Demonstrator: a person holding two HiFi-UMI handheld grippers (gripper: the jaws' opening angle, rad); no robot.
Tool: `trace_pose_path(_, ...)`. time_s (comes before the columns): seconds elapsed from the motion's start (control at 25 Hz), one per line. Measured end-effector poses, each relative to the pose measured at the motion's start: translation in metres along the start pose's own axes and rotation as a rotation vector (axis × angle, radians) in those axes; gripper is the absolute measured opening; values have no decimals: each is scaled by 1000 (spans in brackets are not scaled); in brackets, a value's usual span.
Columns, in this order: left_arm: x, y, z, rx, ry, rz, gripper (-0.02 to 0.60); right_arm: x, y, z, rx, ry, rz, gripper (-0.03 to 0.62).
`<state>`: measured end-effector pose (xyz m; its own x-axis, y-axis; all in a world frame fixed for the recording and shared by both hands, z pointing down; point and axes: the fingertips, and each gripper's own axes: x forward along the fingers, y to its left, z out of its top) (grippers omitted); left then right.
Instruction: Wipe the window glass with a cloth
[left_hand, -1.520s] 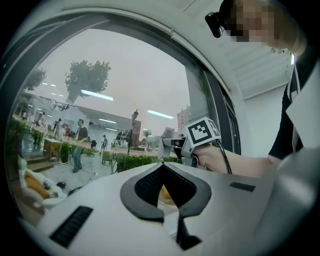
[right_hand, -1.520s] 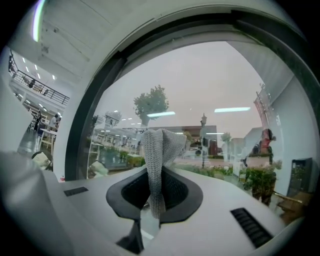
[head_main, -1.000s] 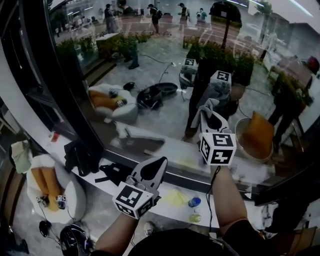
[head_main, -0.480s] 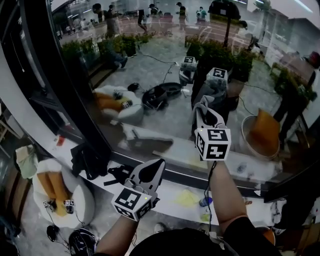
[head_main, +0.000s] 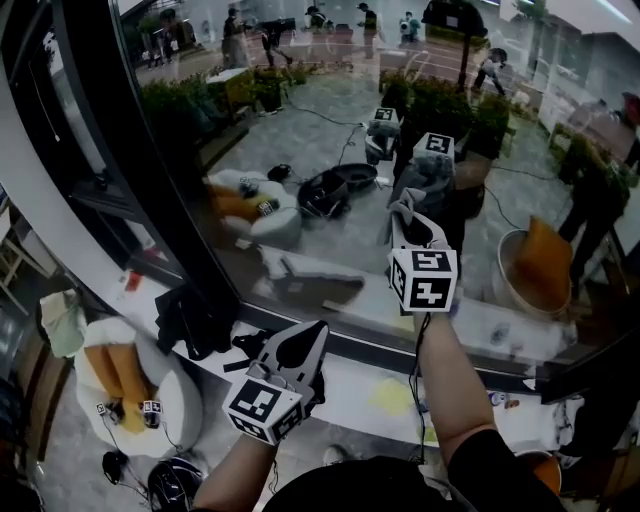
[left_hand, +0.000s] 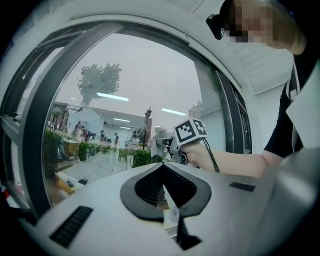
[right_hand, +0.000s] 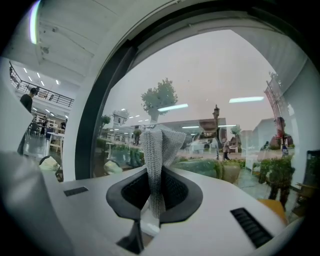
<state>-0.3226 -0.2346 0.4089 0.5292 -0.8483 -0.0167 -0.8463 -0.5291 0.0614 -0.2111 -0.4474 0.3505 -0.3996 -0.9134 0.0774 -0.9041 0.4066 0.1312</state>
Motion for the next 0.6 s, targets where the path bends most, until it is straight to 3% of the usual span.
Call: trace_pose_path(0.6, -7, 17, -8, -7, 2, -1, 6, 13, 15, -7, -4, 10, 5, 52)
